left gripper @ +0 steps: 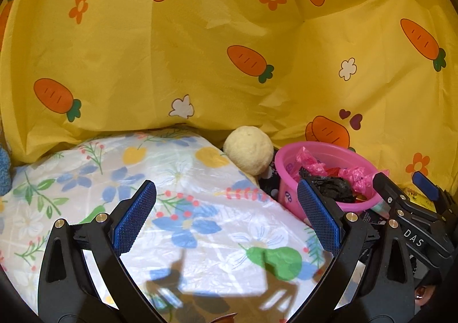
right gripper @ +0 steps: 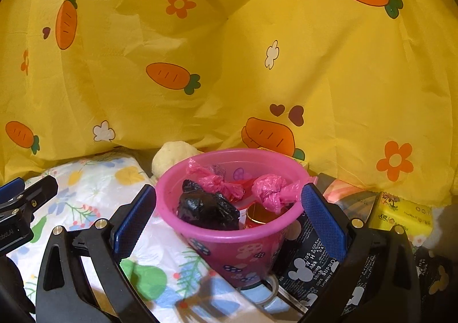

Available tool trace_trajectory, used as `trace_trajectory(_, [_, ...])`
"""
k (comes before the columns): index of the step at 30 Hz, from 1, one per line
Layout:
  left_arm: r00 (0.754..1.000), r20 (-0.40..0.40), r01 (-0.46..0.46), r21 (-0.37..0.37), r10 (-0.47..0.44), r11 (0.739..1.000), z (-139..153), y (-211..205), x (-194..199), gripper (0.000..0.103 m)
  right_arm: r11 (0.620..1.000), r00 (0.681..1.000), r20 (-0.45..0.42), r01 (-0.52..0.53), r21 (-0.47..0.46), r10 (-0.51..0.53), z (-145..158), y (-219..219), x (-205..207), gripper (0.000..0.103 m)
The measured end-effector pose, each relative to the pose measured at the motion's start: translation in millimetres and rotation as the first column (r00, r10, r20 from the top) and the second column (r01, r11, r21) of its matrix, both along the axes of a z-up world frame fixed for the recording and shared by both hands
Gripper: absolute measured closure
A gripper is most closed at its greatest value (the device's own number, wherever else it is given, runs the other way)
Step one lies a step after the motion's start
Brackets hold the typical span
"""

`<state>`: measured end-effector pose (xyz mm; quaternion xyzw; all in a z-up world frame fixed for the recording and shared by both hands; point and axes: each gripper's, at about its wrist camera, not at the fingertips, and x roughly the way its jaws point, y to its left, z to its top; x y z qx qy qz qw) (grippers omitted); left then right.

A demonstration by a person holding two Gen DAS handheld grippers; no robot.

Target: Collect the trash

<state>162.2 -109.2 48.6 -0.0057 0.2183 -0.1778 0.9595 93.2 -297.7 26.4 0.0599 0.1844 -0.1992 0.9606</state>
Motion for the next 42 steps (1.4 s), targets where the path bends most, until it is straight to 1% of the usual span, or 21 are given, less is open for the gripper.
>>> trace_trajectory(4, [0.999,0.015,-0.048,0.011,0.048,0.999,-1.4,18.7,-24.0,0.006,1.0,1.0,0.0,-0.027,0.0,0.027,1.3,16.2,-17.6,0.006])
trace_trajectory(11, [0.995,0.028,-0.1,0.022,0.099,0.995,-7.3,42.6,-64.8,0.006,0.998,0.998,0.015,-0.065,-0.015,0.065,1.6,40.9,-51.9,0.006])
trace_trajectory(16, [0.99,0.037,-0.136,0.022,0.135,0.991,-12.3,58.7,-91.1,0.006,0.995,0.995,0.008,-0.097,-0.026,0.097,-3.0,59.5,-69.9,0.006])
trace_trajectory(19, [0.985,0.051,-0.169,0.043,0.167,0.985,-17.7,67.3,-105.3,0.006,0.993,0.993,0.002,-0.115,-0.036,0.115,-6.8,70.1,-79.6,0.006])
trace_trajectory(21, [0.983,0.043,-0.18,0.032,0.179,0.983,-21.8,75.7,-113.3,0.006,0.991,0.992,-0.003,-0.128,-0.044,0.128,-9.2,77.7,-85.8,0.006])
trace_trajectory(23, [0.981,0.03,-0.19,0.014,0.19,0.982,-25.0,83.9,-119.7,0.006,0.989,0.99,-0.006,-0.14,-0.048,0.14,-11.1,84.2,-91.1,0.006])
trace_trajectory(27, [0.979,0.035,-0.202,0.008,0.201,0.979,-27.4,93.8,-131.0,0.006,0.985,0.987,-0.011,-0.158,-0.065,0.158,-13.4,95.5,-99.8,0.006])
trace_trajectory(30, [0.981,0.023,-0.195,-0.003,0.195,0.981,-29.5,98.8,-135.0,0.006,0.985,0.987,-0.007,-0.161,-0.066,0.161,-14.2,100.3,-104.7,0.006])
trace_trajectory(42, [0.978,0.021,-0.209,0.004,0.209,0.978,-32.1,108.7,-145.6,0.006,0.982,0.985,0.009,-0.174,-0.079,0.175,-12.8,113.1,-113.3,0.006])
